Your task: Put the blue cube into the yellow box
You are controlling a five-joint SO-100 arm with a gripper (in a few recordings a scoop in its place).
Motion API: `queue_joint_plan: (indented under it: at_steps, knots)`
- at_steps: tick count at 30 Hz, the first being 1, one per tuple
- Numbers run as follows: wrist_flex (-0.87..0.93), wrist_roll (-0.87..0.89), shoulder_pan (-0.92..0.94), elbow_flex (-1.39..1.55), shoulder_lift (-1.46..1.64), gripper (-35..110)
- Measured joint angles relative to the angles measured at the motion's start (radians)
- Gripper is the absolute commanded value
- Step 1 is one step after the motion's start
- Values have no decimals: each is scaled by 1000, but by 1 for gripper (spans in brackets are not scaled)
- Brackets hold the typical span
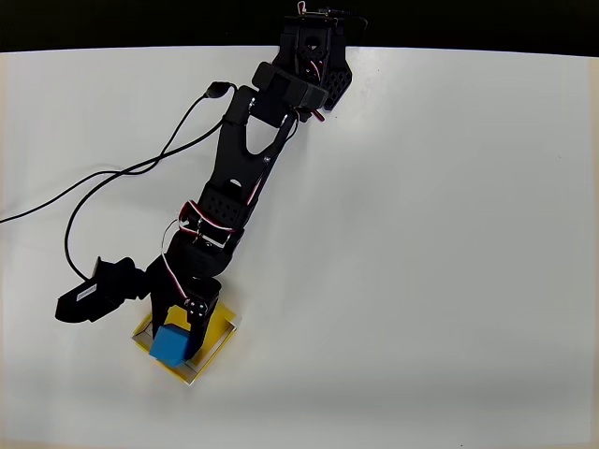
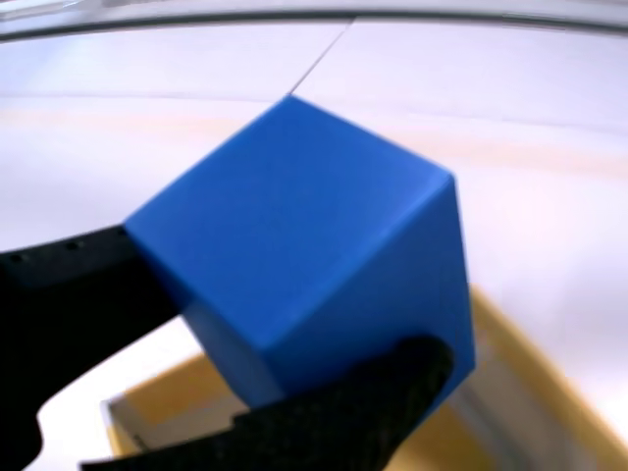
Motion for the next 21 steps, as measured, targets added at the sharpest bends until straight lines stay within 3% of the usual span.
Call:
queue_joint_plan:
  at_steps: [21]
  knots:
    - [-74,71,41,40,-81,34]
